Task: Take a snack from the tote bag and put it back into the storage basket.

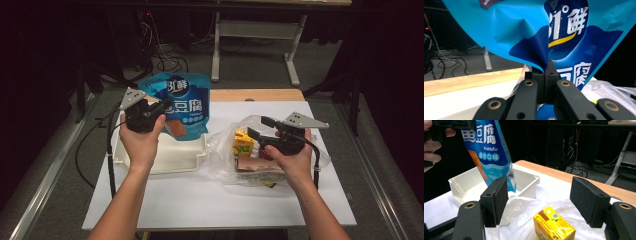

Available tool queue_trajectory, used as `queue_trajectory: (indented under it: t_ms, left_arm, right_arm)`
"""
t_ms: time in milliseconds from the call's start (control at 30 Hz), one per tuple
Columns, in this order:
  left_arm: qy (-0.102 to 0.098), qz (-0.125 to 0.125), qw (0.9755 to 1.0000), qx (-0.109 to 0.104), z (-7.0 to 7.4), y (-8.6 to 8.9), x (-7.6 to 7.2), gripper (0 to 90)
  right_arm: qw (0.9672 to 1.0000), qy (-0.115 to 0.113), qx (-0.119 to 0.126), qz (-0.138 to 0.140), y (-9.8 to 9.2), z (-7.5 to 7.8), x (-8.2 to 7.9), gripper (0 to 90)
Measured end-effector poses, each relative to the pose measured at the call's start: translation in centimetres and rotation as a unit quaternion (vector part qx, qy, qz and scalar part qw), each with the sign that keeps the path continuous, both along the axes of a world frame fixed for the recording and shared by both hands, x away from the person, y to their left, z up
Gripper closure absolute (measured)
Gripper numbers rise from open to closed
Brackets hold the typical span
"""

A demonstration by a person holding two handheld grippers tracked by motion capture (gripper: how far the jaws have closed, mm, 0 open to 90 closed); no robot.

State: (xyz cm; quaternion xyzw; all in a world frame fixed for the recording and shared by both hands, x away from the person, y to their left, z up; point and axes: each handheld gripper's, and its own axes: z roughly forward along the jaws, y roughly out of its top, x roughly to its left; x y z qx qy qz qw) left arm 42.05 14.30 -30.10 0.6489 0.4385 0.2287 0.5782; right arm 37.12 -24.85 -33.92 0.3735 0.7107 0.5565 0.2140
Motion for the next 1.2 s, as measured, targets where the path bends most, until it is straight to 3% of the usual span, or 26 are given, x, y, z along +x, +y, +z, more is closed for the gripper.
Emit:
queue_trajectory:
  t_ms: [633, 1200]
  left_arm:
    - [0.013, 0.031, 0.9994, 0.003, -2.4, 4.8, 1.6, 90.0]
    - [0.009, 0.046, 0.9989, 0.005, -6.0, 8.3, 4.0, 90.0]
  right_arm:
    - [0.9998, 0.011, 0.001, -0.017, -1.8, -1.6, -0.9, 31.7]
    - [0.9993, 0.028, -0.002, -0.027, -2.1, -3.1, -1.0, 32.1]
